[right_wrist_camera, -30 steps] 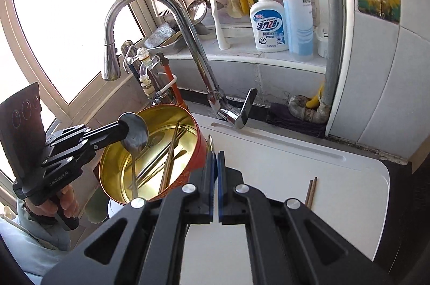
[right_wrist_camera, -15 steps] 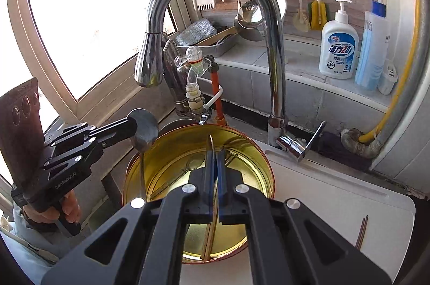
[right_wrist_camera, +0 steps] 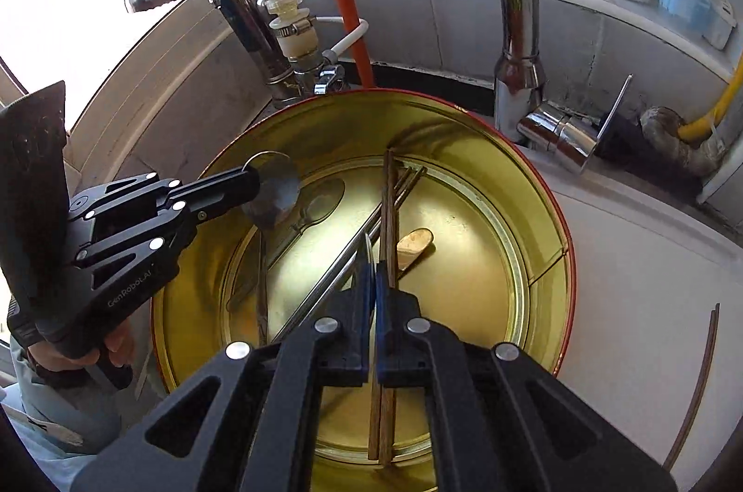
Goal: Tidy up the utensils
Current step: 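Carry the spoon in the left tool while the right tool carries its spoon over the tin, then open the left tool to drop its spoon while the right tool drops its spoon into the tin, then move both open tools back over the two wooden chopsticks on the board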
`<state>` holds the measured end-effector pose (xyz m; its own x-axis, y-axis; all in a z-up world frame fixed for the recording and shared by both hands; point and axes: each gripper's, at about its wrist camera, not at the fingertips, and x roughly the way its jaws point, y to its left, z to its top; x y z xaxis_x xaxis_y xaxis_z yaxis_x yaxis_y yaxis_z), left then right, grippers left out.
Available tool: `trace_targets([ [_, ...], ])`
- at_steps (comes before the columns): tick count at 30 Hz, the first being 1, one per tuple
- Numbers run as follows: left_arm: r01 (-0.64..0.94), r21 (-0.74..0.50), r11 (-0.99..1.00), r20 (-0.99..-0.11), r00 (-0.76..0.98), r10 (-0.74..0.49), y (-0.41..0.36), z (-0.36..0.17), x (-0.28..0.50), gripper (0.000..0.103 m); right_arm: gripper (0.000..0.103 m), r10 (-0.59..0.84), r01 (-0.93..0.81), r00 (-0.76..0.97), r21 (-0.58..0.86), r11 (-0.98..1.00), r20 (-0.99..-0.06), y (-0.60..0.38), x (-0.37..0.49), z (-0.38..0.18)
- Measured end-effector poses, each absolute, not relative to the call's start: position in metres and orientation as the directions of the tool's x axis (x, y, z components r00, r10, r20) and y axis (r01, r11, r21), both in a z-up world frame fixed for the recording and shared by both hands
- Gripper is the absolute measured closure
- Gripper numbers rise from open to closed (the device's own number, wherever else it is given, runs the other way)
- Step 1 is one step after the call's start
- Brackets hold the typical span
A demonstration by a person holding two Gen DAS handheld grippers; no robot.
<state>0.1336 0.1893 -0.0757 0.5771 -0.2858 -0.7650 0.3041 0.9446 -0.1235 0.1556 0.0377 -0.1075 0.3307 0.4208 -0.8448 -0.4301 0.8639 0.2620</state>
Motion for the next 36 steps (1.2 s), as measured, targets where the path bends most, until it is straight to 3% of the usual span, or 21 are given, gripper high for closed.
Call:
trace_targets([
  [11,0.317,-0.095,0.944,-0.79,0.553,-0.265,0.182,-0.088,0.133,0.102,0.1,0.395,-0.377,0.305,0.271,0.886,-0.867,0.029,0.167,-0.118],
  [13,0.312,-0.057,0.948,-0.783,0.575,-0.236,0.181,-0.081,0.128,0.096,0.098,0.377,-0.39,0.325,0.24,0.889,-0.867,0.029,0.164,-0.111],
  [14,0.305,-0.028,0.952,-0.781,0.587,-0.211,0.18,-0.078,0.126,0.087,0.088,0.362,-0.392,0.343,0.219,0.894,-0.867,0.028,0.162,-0.107],
  [15,0.289,0.007,0.957,-0.776,0.605,-0.177,0.18,-0.074,0.122,0.049,0.078,0.351,-0.39,0.364,0.2,0.899,-0.863,0.026,0.161,-0.102],
  [16,0.268,0.042,0.962,-0.767,0.626,-0.141,0.18,-0.071,0.119,0.026,0.055,0.344,-0.386,0.39,0.187,0.903,-0.854,0.023,0.158,-0.096],
  [17,0.253,0.07,0.965,-0.749,0.652,-0.116,0.18,-0.067,0.114,0.012,0.037,0.339,-0.381,0.416,0.177,0.908,-0.844,0.019,0.155,-0.091],
  [21,0.276,0.076,0.958,-0.733,0.667,-0.134,0.18,-0.058,0.104,0.012,0.03,0.335,-0.4,0.443,0.15,0.904,-0.831,0.016,0.145,-0.078],
  [25,0.263,0.056,0.963,-0.73,0.669,-0.14,0.184,-0.053,0.1,0.012,0.011,0.312,-0.417,0.498,0.092,0.904,-0.809,0.017,0.134,-0.071],
  [36,0.252,-0.029,0.967,-0.7,0.686,-0.2,0.177,-0.04,0.089,0.012,0.01,0.335,-0.41,0.488,0.127,0.903,-0.806,-0.008,0.12,-0.071],
])
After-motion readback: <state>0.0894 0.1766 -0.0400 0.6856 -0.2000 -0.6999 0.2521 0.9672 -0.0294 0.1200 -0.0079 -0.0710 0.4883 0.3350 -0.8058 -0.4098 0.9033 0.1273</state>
